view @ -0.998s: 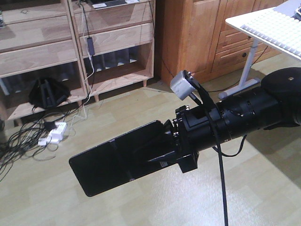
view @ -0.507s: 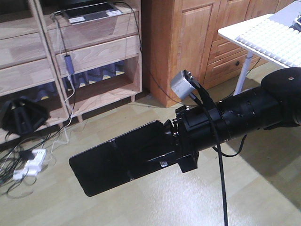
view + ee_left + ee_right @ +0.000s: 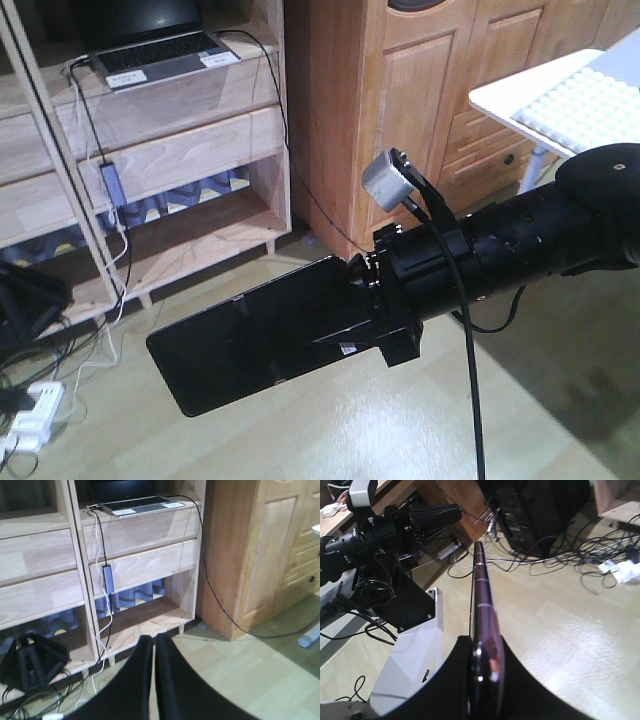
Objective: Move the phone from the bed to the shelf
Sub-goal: 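Carry the phone in the right gripper toward the wooden shelf, then raise the right gripper with the phone above the laptop shelf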
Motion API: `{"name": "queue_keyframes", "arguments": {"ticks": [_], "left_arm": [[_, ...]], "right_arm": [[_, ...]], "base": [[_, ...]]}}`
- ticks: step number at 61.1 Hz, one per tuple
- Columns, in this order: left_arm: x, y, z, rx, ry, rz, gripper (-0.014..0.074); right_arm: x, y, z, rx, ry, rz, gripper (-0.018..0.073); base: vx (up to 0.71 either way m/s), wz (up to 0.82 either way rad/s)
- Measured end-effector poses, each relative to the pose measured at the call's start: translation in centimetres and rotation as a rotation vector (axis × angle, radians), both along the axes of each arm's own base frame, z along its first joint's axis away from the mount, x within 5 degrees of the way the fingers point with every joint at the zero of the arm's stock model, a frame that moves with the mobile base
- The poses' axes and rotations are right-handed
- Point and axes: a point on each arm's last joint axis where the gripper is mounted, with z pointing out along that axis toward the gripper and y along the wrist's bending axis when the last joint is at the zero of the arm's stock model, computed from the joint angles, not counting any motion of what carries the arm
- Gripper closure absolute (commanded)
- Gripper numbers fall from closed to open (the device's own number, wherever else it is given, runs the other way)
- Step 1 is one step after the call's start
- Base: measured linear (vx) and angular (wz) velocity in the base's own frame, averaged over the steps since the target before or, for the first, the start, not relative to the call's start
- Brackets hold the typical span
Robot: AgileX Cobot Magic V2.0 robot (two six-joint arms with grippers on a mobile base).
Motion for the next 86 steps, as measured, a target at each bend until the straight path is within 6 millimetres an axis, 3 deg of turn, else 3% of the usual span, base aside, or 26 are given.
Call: {"name": "queue_keyframes", "arguments": {"ticks": [60,86], "left_arm": [[0.00,0.00,0.00,0.000,0.000,0.000,0.0596],[0.00,0.00,0.00,0.000,0.000,0.000,0.0596]], "right_arm": [[0.01,0.00,0.00,0.000,0.000,-0.001,0.0561],[0.01,0.00,0.00,0.000,0.000,-0.001,0.0561]], "base": [[0.44,0.03],[0.35,0.31]]}}
